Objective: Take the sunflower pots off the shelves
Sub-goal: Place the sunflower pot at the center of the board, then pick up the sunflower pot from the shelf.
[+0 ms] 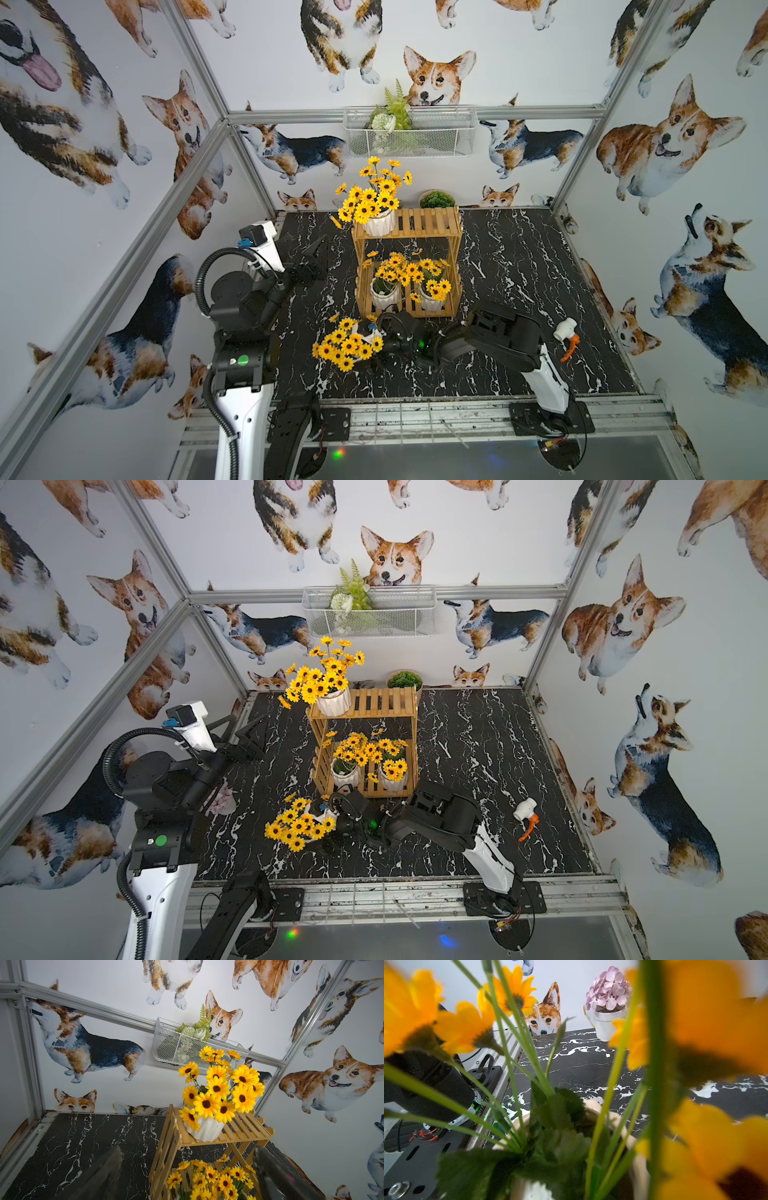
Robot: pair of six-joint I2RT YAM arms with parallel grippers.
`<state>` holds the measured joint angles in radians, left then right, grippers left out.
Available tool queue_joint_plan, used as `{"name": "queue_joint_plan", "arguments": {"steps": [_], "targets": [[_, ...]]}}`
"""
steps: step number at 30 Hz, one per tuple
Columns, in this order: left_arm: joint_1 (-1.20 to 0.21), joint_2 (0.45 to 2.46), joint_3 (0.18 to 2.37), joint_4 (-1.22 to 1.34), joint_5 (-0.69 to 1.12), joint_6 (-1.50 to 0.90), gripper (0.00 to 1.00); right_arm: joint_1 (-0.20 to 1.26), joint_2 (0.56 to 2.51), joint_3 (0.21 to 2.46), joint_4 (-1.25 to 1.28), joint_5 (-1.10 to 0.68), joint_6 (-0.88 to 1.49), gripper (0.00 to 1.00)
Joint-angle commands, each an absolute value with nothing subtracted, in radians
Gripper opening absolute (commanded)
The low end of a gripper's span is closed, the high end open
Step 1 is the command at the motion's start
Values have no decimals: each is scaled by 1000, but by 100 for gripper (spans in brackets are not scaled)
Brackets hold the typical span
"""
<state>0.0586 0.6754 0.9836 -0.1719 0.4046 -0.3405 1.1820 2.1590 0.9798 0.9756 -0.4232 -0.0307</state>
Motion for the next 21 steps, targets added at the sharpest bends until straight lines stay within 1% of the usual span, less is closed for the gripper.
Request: {"name": "queue_joint_plan", "arguments": {"steps": [1,18,21], "targets": [[59,675,988,-161,402,-330,100,1182,2137,966,1011,-420,-55,100],[59,676,994,-180,437,-286,100,1182,1962,822,976,-355,-48,100],[59,684,1004,-193,440,-269,100,1182,1895,763,978,-327,-35,100]]}}
